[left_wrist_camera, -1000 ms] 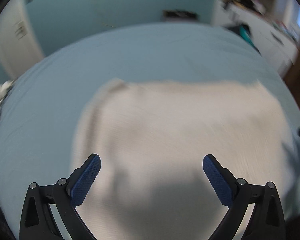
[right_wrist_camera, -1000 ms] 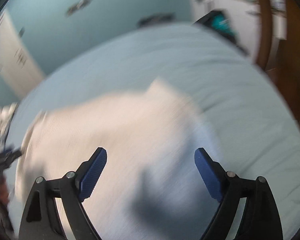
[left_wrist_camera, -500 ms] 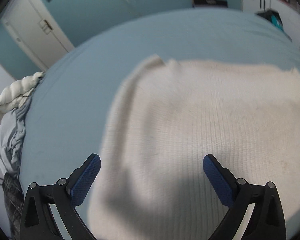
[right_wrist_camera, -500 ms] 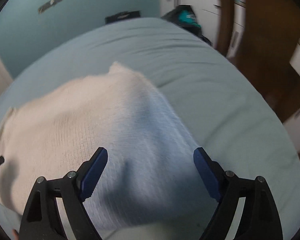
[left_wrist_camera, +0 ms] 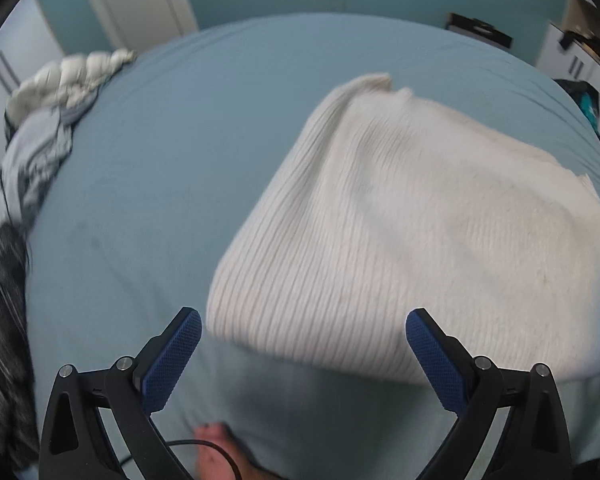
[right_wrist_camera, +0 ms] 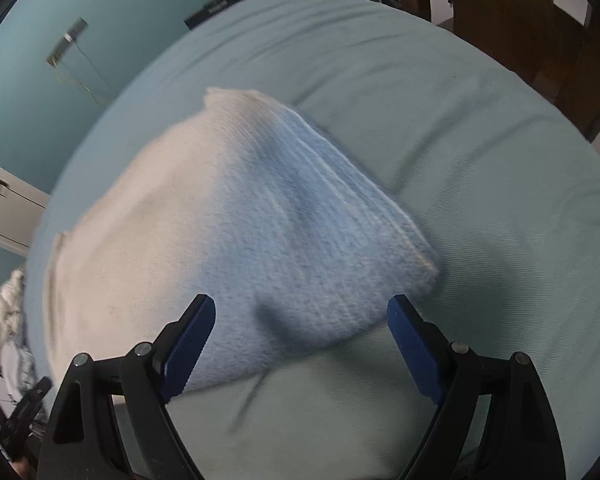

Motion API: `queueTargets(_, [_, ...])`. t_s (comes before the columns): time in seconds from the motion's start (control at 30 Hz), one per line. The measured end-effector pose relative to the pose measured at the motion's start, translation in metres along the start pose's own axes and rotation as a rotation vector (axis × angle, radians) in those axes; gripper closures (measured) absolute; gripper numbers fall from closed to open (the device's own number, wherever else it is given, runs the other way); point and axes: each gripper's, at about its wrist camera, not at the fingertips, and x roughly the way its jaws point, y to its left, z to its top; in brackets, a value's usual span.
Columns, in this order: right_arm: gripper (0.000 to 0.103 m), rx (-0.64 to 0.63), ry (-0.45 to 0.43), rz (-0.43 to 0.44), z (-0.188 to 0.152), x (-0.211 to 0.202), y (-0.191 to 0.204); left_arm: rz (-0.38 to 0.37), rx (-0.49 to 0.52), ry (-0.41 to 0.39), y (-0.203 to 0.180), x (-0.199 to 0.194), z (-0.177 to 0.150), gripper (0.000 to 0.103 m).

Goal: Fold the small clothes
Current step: 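Lay the sweater flat and open both grippers, then grasp the blue folded corner with the right gripper while the left gripper grasps the cream corner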

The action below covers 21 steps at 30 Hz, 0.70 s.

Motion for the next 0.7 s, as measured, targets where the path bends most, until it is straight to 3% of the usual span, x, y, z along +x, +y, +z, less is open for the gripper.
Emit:
queueTargets(0.1, [0.017,-0.008,-0.017,-0.12,-0.002,0.0,0.003,0.008,-0.021,0.035,0.003,0.008,-0.006,0.0])
queueTargets(0.2, [0.017,-0.029,-0.059,-0.17,-0.005,-0.007,0.01,-0.02,-0.031,0.073,0.003,0.011,-0.009,0.0])
queueTargets(0.4, [0.018,0.067,0.045,0.01,-0.018,-0.004,0.005,-0.14,-0.124,0.142,0.012,0.022,-0.009,0.001])
queueTargets(0.53, [0.018,0.21,0.059,0.069,-0.022,-0.004,-0.014,-0.301,-0.249,0.193,0.028,0.031,-0.007,0.001])
queueTargets(0.7, [0.021,0.401,0.136,0.198,-0.02,0.015,-0.044,-0.319,-0.32,0.238,0.036,0.041,-0.007,0.004])
